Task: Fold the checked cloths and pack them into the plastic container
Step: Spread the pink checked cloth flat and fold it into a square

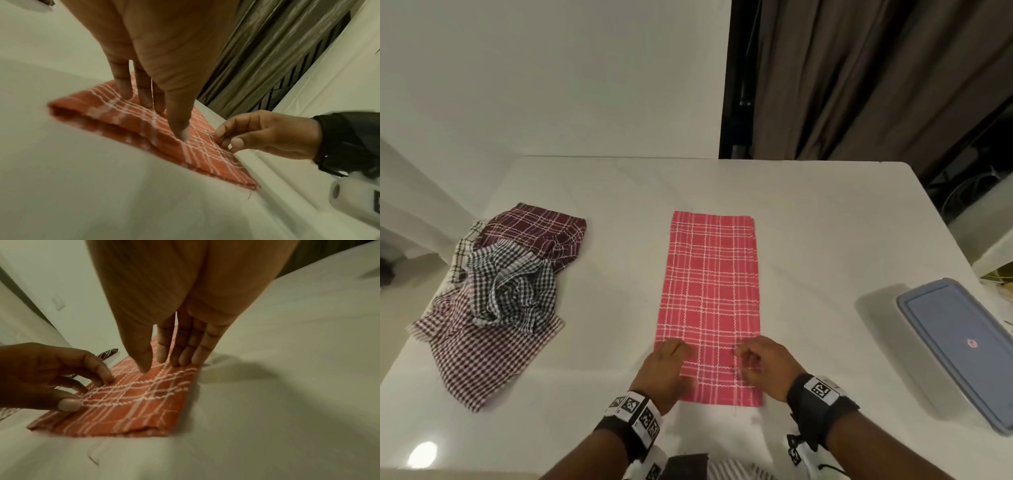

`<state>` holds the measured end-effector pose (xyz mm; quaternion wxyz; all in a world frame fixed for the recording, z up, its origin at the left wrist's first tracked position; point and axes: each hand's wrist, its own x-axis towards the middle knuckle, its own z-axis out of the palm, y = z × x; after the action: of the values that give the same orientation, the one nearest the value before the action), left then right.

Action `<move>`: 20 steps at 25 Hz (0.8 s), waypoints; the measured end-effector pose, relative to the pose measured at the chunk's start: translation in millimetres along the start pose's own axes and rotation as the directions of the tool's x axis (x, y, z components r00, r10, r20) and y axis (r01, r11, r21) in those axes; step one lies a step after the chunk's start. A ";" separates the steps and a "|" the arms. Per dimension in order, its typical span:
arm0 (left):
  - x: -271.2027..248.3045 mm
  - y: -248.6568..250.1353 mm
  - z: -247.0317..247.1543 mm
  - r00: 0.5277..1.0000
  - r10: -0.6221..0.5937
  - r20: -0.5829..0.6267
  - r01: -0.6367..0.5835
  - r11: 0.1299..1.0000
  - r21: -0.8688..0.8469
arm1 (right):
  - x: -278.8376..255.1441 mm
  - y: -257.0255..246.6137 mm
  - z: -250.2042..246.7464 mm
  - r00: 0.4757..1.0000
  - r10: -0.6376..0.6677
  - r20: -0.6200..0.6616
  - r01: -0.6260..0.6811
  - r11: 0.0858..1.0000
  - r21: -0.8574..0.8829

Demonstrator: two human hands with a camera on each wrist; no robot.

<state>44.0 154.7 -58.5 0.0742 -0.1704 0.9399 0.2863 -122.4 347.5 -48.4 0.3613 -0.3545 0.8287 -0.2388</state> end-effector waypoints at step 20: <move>-16.1 -2.2 31.7 0.998 -0.007 -0.063 0.025 0.960 0.280 | 0.3 4.6 17.3 0.976 -0.218 -0.001 0.176 0.790 -0.588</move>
<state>61.1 175.3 -81.9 0.0710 -0.1744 0.9715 0.1443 -111.2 347.8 -62.4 0.1794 -0.5242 0.8322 -0.0212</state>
